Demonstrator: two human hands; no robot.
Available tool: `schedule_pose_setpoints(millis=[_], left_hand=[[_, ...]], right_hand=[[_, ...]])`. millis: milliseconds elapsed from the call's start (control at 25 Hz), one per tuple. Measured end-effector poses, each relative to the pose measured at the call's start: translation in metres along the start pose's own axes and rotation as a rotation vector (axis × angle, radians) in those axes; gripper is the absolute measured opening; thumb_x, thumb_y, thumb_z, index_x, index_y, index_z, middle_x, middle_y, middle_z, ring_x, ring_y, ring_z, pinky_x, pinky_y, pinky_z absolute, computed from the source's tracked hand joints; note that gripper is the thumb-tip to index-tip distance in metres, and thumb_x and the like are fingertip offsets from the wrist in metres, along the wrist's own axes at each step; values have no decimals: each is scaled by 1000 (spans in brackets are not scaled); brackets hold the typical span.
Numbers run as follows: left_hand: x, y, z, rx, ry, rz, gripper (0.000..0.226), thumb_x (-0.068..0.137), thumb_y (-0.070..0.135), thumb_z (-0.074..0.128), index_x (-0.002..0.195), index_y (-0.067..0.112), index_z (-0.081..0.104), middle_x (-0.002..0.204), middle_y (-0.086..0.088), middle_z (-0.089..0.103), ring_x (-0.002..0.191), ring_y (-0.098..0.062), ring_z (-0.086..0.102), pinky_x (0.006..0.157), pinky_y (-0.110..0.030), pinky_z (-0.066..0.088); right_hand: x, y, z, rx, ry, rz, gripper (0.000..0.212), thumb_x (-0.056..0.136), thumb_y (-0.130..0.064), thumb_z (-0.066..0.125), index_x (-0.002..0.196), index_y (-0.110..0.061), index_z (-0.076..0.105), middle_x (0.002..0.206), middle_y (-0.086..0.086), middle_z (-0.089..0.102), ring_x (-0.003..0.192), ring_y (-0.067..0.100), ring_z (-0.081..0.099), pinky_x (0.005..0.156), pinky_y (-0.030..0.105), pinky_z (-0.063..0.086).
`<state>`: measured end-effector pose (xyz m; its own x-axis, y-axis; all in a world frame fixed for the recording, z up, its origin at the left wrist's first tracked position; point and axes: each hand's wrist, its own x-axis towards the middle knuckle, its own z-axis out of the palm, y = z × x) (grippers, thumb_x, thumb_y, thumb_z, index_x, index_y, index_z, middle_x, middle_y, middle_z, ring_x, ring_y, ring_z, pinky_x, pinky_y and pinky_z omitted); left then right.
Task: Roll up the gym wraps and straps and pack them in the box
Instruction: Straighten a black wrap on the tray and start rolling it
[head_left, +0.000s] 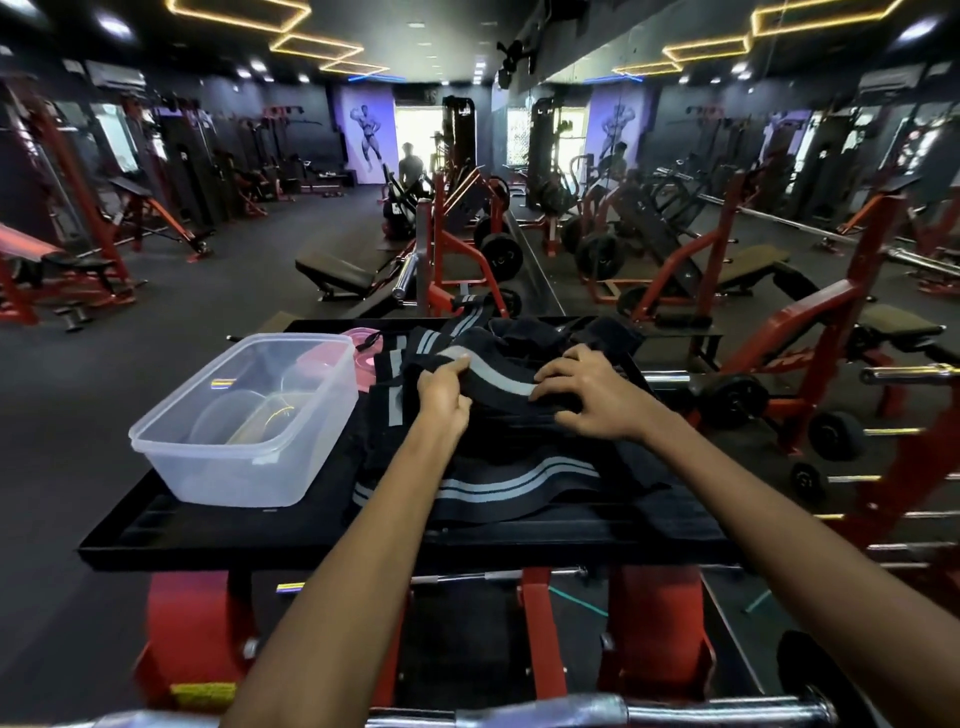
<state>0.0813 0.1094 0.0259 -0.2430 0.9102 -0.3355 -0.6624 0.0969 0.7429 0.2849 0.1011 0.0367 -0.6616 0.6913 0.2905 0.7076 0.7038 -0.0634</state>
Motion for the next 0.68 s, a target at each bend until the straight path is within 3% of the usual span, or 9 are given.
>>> schedule_pose_setpoints(millis=[80, 160, 240, 320, 400, 440, 520, 600, 680], left_hand=[[-18, -7, -3, -21, 38, 55, 40, 85, 4, 63, 123, 4, 51, 115, -10, 60, 99, -24, 62, 63, -29, 52], [-31, -25, -20, -57, 128, 33, 38, 90, 2, 57, 127, 3, 48, 121, -13, 57, 108, -27, 59, 77, -33, 54], [-40, -41, -42, -8, 167, -69, 38, 96, 2, 46, 133, 0, 42, 129, -18, 53, 117, -31, 55, 95, -38, 47], [-49, -43, -57, 39, 123, -178, 36, 98, 0, 36, 133, -4, 41, 128, -22, 53, 115, -32, 54, 104, -39, 38], [-56, -31, -66, 43, 95, -175, 32, 98, -1, 33, 127, -7, 45, 138, -25, 44, 120, -34, 51, 105, -37, 38], [-61, -24, -70, 68, 91, -121, 26, 98, -1, 35, 117, -5, 51, 138, -25, 44, 111, -32, 56, 98, -35, 44], [-68, -14, -81, 341, 162, 74, 16, 95, 3, 44, 107, 1, 55, 122, -18, 56, 86, -23, 59, 78, -27, 49], [-69, -15, -107, 976, 338, 359, 32, 91, 11, 52, 123, 9, 51, 118, -10, 56, 104, -26, 56, 88, -36, 44], [-72, -20, -129, 1428, 470, 442, 44, 89, 16, 53, 132, 13, 42, 135, -11, 44, 127, -33, 38, 103, -47, 33]], right_hand=[[2, 4, -2, -108, 41, 22, 37, 80, -9, 60, 114, -21, 65, 132, 0, 54, 132, 32, 33, 107, 44, 21], [4, 8, 4, -127, 37, -5, 38, 81, 0, 57, 113, -19, 65, 131, 1, 55, 136, 26, 35, 108, 45, 21], [2, 9, 26, -129, -139, -24, 42, 84, 2, 51, 117, -22, 62, 134, 0, 51, 134, 22, 40, 104, 42, 29], [-9, 7, 52, -120, -405, 77, 45, 91, -2, 45, 127, -28, 54, 146, -3, 40, 139, 21, 32, 108, 47, 28], [-18, 4, 66, -57, -518, 207, 49, 94, -4, 39, 135, -30, 45, 154, -6, 27, 145, 20, 20, 112, 53, 18], [-19, 0, 67, -30, -515, 235, 51, 93, -3, 38, 137, -29, 43, 156, -5, 24, 146, 20, 16, 114, 54, 13], [-19, -11, 65, 0, -386, 227, 49, 90, -2, 41, 135, -21, 48, 153, 3, 30, 144, 22, 22, 115, 49, 15], [-19, -28, 63, 108, -159, 158, 41, 87, -2, 46, 124, -13, 59, 132, 9, 52, 126, 27, 46, 105, 38, 35], [-24, -49, 66, 223, -152, 112, 30, 89, -13, 53, 117, -13, 63, 114, 7, 59, 110, 25, 56, 94, 31, 43]])
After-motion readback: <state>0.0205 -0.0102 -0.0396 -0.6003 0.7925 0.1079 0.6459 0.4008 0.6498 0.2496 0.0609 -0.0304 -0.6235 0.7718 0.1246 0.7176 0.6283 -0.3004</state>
